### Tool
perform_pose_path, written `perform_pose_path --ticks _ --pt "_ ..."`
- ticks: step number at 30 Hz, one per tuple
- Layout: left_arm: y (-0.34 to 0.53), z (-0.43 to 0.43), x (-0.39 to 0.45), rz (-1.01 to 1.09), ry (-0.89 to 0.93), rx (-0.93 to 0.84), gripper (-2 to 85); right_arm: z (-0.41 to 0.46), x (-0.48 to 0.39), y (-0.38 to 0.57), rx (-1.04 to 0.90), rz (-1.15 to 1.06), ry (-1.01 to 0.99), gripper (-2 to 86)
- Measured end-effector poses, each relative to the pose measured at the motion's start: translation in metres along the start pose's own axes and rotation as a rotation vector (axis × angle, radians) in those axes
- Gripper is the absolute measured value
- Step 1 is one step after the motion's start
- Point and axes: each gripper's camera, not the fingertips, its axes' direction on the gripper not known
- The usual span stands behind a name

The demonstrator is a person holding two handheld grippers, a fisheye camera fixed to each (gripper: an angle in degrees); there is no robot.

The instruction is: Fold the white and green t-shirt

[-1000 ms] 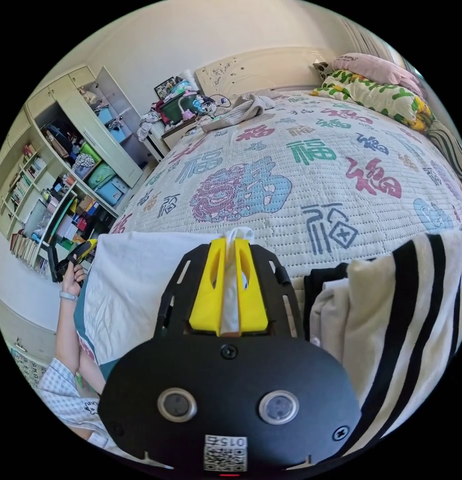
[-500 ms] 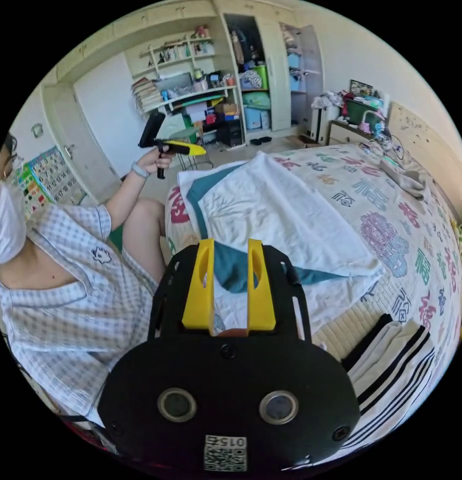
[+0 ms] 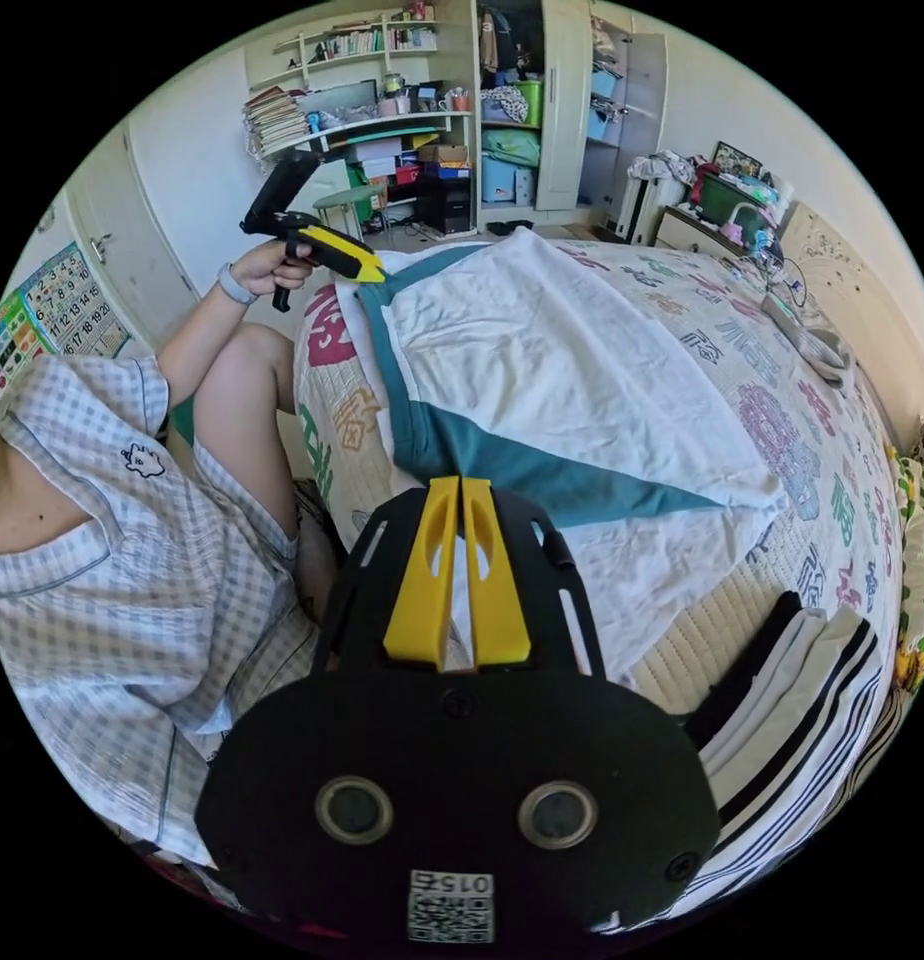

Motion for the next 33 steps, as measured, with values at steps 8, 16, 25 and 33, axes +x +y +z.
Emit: perform_pose_path --ticks 8,16,25,33 --pt "0.01 0.007 -0.002 0.026 0.004 -0.084 1.3 0.033 0.003 0.013 -0.045 0.049 -0.057 0.7" --pt "0.04 -0.047 -0.018 -0.063 -0.097 0.11 9.3 0.021 -0.008 0.041 0.081 0.051 0.06 9.4" --pt "0.044 -0.019 -0.033 -0.083 -0.162 -0.092 6.9 0.099 -0.036 0.03 -0.137 -0.059 0.198 5.5" --pt "0.064 -0.045 -0.025 0.029 -0.085 -0.058 0.5 0.121 -0.037 0.041 -0.146 -0.093 0.206 -0.3"
